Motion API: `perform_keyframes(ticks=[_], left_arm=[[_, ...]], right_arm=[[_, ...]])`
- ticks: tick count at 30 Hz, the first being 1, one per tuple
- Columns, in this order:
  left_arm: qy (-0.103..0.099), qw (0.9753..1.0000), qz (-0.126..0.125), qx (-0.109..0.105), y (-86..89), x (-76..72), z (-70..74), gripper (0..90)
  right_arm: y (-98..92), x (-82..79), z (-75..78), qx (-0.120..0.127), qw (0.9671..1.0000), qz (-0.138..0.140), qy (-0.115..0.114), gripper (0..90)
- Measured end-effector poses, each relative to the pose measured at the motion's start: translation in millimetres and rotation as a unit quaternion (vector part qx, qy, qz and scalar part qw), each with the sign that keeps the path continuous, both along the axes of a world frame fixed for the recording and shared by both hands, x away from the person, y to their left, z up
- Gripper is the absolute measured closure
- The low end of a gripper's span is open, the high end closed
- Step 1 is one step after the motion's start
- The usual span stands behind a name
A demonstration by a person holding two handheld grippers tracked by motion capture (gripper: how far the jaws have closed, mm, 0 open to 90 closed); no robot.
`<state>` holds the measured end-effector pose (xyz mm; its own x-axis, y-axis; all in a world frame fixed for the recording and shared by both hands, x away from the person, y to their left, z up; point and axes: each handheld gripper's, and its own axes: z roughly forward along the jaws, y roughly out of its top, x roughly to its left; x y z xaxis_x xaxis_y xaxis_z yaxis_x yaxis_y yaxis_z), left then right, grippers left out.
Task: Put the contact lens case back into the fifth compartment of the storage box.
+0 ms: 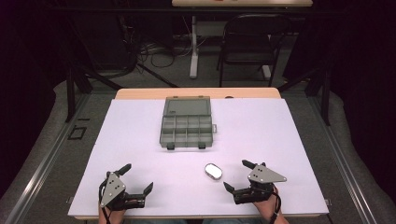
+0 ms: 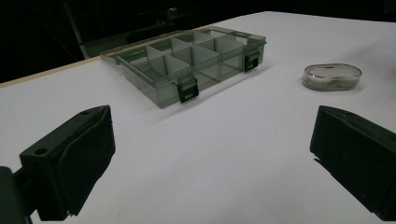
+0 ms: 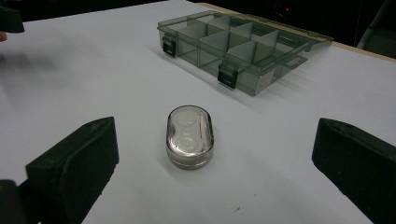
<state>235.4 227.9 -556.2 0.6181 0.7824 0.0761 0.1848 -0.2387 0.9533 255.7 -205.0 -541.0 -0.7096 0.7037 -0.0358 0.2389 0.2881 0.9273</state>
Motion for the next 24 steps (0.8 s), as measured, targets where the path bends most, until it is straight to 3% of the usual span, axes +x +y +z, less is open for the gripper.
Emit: perform_keyframes(ticks=[24], left_arm=[[0.002, 1.0000, -0.001, 0.003, -0.5, 1.5, 0.3, 0.0]], right_arm=[[33.5, 20.0, -7.7, -0.005, 0.9995, 0.001, 0.031, 0.4]])
